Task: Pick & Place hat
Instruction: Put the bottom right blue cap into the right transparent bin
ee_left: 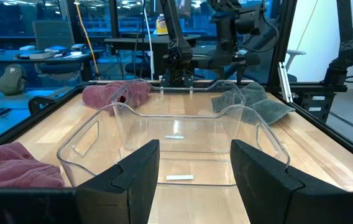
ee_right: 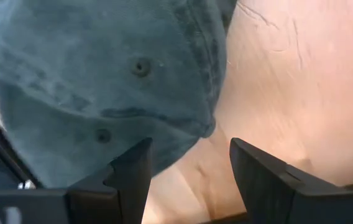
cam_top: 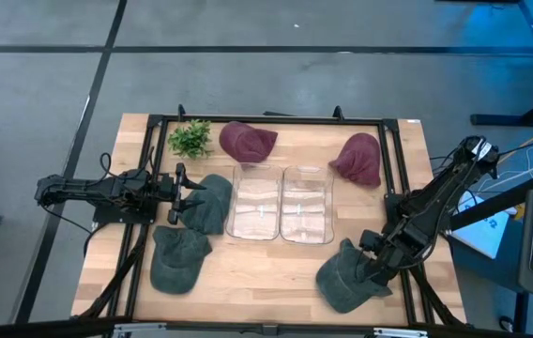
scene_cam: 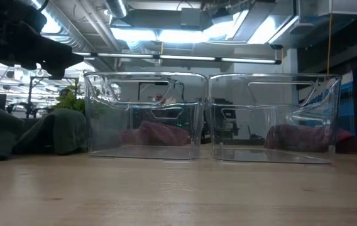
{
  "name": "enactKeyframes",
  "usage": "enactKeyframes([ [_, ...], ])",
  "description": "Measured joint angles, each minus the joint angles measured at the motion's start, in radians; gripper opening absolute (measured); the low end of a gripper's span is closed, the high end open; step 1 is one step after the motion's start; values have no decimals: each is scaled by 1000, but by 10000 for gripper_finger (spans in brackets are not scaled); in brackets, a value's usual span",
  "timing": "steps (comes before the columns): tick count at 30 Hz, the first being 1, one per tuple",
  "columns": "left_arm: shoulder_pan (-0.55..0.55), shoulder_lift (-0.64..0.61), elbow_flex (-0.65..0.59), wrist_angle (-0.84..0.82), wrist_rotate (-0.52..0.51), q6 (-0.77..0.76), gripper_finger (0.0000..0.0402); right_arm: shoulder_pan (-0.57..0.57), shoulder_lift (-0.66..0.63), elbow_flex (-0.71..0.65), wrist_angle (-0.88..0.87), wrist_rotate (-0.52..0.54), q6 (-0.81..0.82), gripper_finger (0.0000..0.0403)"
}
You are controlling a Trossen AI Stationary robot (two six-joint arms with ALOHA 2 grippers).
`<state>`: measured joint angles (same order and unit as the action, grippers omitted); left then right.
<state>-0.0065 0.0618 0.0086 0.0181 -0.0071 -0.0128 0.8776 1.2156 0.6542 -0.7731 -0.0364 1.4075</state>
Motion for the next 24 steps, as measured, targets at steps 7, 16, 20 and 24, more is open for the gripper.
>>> enactKeyframes([
  [7, 0, 0, 0, 0, 0, 0, 194, 0, 0, -72, 60, 0, 32, 213],
  [16, 0, 0, 0, 0, 0, 0, 194, 0, 0, -127, 175, 4, 55, 213],
  [20, 0, 0, 0, 0, 0, 0, 194, 0, 0, -144, 202, 7, 56, 213],
  [24, 0, 0, 0, 0, 0, 0, 194, 0, 0, -174, 263, 8, 56, 213],
])
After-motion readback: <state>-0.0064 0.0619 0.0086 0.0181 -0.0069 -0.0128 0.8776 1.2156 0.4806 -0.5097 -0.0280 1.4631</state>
